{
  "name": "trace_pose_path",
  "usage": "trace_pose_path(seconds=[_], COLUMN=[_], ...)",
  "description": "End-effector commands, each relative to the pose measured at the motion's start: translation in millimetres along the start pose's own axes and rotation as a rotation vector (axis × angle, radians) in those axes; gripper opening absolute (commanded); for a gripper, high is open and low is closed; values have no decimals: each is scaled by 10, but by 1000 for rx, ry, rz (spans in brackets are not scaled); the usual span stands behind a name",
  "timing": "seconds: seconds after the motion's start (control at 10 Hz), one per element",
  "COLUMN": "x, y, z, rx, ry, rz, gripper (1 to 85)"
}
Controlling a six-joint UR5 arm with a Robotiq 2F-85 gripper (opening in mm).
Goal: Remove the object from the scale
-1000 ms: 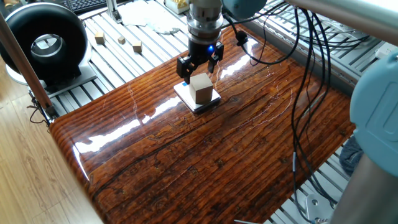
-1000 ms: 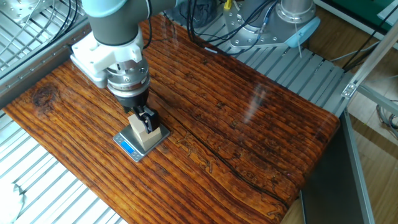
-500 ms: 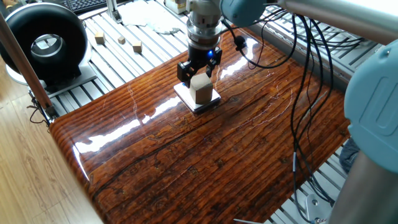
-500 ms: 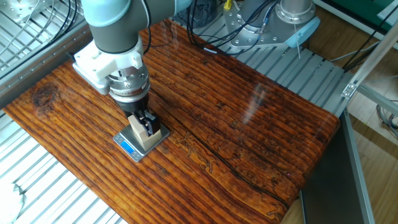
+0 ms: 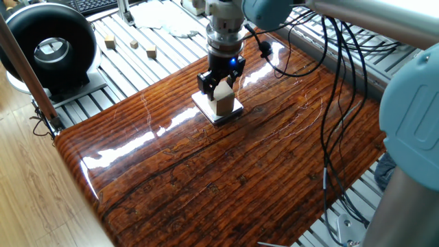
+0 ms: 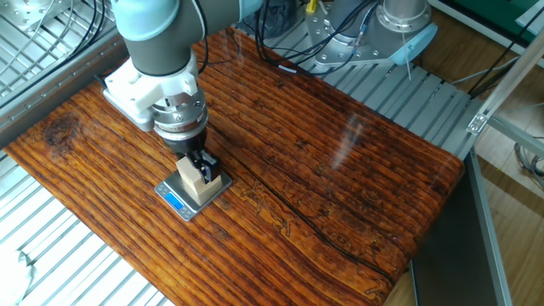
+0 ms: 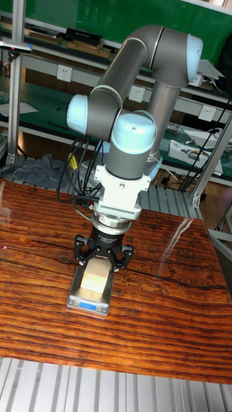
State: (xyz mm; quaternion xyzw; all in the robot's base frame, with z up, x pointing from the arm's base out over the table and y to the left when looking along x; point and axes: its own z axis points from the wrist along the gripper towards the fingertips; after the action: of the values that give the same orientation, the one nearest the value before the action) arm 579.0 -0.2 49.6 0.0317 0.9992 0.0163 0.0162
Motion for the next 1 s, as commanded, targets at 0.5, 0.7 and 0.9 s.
trace_pose_path(seconds=[0.5,0.7,0.9], x=[-19,-134,-185], y=[558,886,1149], z=[-611,-607,-462], rx=[-66,-65,-46], ry=[80,37,-10], rz=[85,97,97], gripper=[10,10,10])
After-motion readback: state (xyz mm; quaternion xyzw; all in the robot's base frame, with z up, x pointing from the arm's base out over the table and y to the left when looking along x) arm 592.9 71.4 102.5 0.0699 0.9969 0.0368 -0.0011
